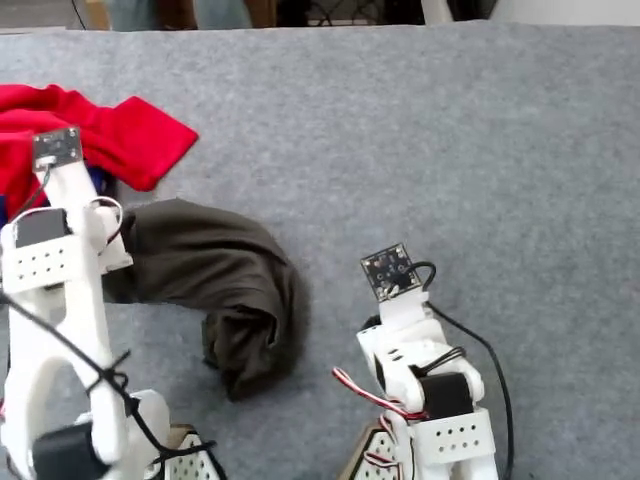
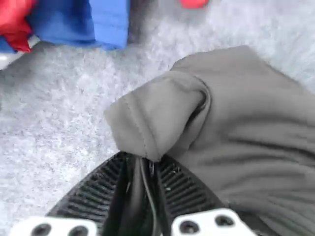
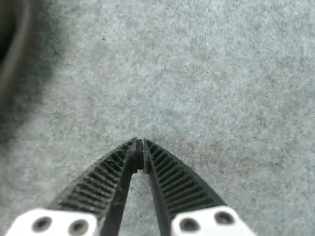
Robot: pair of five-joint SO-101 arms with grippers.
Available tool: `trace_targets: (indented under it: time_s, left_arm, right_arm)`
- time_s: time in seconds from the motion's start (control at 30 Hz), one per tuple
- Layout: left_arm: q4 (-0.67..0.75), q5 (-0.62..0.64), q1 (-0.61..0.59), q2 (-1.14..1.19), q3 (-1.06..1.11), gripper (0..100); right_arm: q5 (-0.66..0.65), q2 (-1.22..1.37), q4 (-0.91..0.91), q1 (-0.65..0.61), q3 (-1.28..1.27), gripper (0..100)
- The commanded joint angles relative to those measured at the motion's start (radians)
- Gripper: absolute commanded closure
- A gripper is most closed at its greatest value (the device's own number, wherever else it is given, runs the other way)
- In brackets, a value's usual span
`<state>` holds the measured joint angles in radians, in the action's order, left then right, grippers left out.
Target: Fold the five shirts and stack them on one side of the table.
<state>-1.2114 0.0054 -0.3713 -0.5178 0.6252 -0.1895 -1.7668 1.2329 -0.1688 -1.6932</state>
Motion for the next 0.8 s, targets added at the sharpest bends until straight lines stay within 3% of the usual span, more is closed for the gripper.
trace_targets:
  time_s: [0.0,0.1,0.3,0.53,0.77]
  left_arm:
    - [-0.003,0.041,0.028,-0.120,0.010,97]
    - [0.002,0.071,0.039,-0.186,0.044,96]
    - [-0.003,0.035,-0.010,-0.253,0.097,80]
    - [0.025,-0.003,-0.259,-0.253,0.099,76]
    - [0.058,-0.089,-0.427,-0.250,0.165,76]
  right_arm:
    - [0.003,-0.005,0.002,0.006,0.002,98.4]
    - [0.003,-0.005,0.002,0.006,0.002,98.4]
    - [0.003,-0.005,0.002,-0.052,0.002,98.4]
    - [0.009,0.001,0.002,-0.198,0.002,98.4]
    - [0.009,-0.005,-0.002,-0.218,0.002,98.4]
